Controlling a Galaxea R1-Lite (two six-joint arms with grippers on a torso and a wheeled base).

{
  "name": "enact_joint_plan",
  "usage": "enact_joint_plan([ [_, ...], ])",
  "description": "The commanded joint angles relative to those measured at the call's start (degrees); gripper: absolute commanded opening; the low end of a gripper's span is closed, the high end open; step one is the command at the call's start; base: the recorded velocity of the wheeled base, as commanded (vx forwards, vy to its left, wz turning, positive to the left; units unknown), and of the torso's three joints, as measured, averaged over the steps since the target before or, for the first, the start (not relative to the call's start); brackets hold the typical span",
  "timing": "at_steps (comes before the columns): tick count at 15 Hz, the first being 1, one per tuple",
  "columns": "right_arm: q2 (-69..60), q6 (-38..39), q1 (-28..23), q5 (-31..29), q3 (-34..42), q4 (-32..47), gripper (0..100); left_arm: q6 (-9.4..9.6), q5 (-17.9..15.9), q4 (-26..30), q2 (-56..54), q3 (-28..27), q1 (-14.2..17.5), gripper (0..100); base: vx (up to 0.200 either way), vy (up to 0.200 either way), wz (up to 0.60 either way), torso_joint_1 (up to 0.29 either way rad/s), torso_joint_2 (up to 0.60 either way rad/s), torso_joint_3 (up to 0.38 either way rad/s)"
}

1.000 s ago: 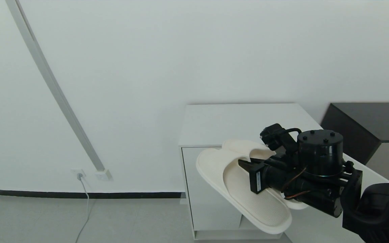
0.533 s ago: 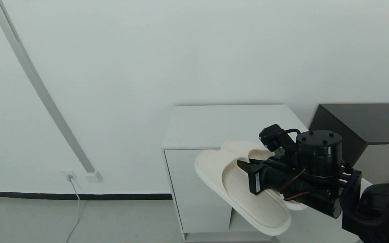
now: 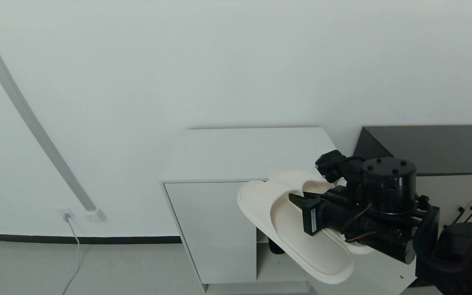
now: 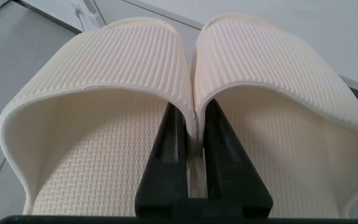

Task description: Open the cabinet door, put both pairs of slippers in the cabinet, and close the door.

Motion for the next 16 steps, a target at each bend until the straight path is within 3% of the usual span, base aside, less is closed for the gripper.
enact_joint_plan([
  [1,-0.03,0.09,0.01,0.02,0.1,-0.04,0,-0.01,0.0,0.02,-0.01,0.01,-0.06,0,0.0,-0.2,0.0,-0.002,0.0,-0.002],
  [3,0.05,0.0,0.01,-0.06,0.1,-0.04,0,-0.1,0.09,0.02,-0.01,0.01,-0.06,0,0.0,-0.2,0.0,0.005,0.0,0.0],
  [13,0.14,0.0,0.28,-0.06,0.71,-0.04,0,-0.1,0.09,0.02,-0.01,0.01,0.02,0,0.0,0.0,0.0,0.0,0.0,0.0],
  [16,0.49,-0.26,0.54,0.02,1.77,-3.21,0,-0.1,0.09,0.02,-0.01,0.01,0.02,0,0.0,0.0,0.0,0.0,0.0,0.0],
])
